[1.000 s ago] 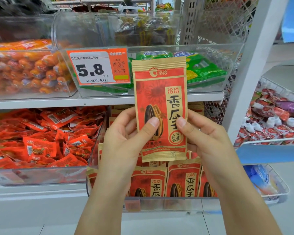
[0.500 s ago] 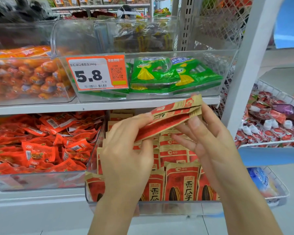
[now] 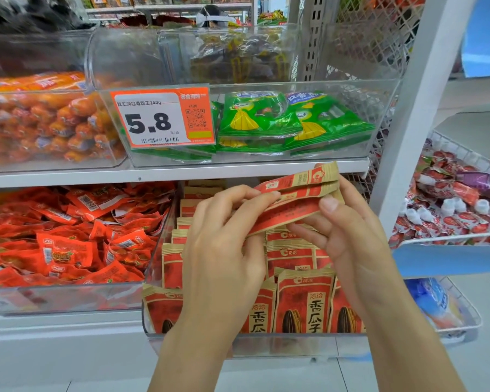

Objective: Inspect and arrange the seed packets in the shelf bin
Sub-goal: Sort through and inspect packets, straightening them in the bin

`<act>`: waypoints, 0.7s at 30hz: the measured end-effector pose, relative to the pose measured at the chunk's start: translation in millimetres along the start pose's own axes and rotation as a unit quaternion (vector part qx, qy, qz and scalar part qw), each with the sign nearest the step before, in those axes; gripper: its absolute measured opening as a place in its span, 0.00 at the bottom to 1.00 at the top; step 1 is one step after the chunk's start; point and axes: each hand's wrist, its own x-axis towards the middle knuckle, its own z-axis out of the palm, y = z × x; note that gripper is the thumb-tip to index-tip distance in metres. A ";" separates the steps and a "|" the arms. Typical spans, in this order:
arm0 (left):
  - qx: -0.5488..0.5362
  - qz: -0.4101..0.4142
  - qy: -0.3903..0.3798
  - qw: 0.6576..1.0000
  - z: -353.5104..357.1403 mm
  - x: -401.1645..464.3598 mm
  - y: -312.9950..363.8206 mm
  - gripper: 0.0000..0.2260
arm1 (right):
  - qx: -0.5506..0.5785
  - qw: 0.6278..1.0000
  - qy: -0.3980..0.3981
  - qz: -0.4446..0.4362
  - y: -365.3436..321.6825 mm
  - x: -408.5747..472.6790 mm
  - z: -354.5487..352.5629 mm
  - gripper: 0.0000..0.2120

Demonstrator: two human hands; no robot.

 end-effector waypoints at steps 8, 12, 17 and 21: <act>-0.089 -0.030 -0.031 0.995 -6.4 4.6 -12.8 0.15 | -0.133 0.987 0.003 -0.092 0.0 0.5 -5.8 0.38; -0.120 -0.041 -0.081 0.989 -11.6 3.8 -17.9 0.15 | -0.233 0.966 -0.030 -0.107 -5.7 -0.9 -7.4 0.25; -0.112 -0.073 -0.109 0.985 -15.5 2.0 -26.5 0.19 | -0.265 0.957 -0.040 -0.112 -2.6 1.7 -2.7 0.14; 0.033 -0.131 -0.181 0.974 -28.7 5.5 -41.9 0.23 | -0.230 0.960 0.033 -0.159 -3.3 4.7 1.6 0.11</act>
